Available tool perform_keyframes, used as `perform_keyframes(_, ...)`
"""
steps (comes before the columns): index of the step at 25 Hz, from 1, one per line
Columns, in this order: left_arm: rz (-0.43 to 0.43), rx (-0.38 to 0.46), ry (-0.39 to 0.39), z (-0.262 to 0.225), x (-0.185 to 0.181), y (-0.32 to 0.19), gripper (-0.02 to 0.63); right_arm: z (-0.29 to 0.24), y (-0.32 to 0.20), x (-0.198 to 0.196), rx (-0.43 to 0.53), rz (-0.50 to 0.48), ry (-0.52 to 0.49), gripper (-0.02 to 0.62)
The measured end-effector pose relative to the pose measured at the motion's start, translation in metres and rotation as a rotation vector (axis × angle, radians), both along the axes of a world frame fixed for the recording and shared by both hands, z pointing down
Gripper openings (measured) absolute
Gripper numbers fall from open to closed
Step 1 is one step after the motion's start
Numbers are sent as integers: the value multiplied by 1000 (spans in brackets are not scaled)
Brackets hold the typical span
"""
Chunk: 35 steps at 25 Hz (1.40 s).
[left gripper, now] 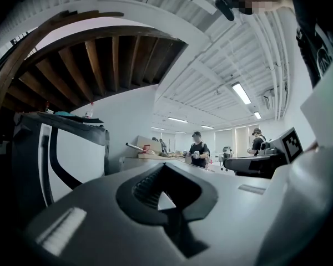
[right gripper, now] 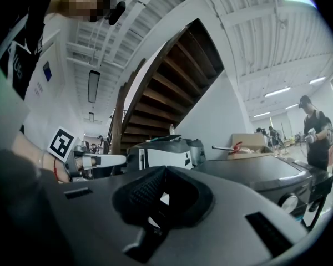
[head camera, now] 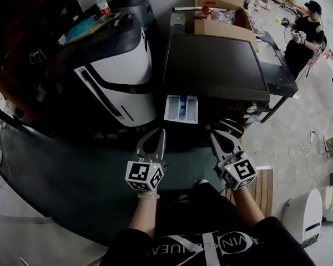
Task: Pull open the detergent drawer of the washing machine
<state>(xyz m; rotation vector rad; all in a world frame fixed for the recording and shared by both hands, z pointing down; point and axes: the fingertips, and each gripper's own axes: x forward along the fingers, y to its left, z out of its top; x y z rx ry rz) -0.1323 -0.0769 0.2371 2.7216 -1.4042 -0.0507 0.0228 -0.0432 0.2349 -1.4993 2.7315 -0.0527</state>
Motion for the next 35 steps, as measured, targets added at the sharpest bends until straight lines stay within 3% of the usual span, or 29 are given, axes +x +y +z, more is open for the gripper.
perform_keyframes(7, -13, 40, -8, -20, -5, 9, 9, -13, 6, -4, 29, -11, 3, 12)
perform_keyframes(17, -57, 22, -2, -16, -17, 9, 9, -15, 6, -6, 31, -20, 1, 12)
perform_keyframes(25, -48, 18, 0, -16, -11, 8, 9, -22, 5, 1, 23, 1, -38, 12)
perform_keyframes(35, -33, 15, -28, -8, -7, 9, 9, -11, 3, 1, 21, 4, -13, 12)
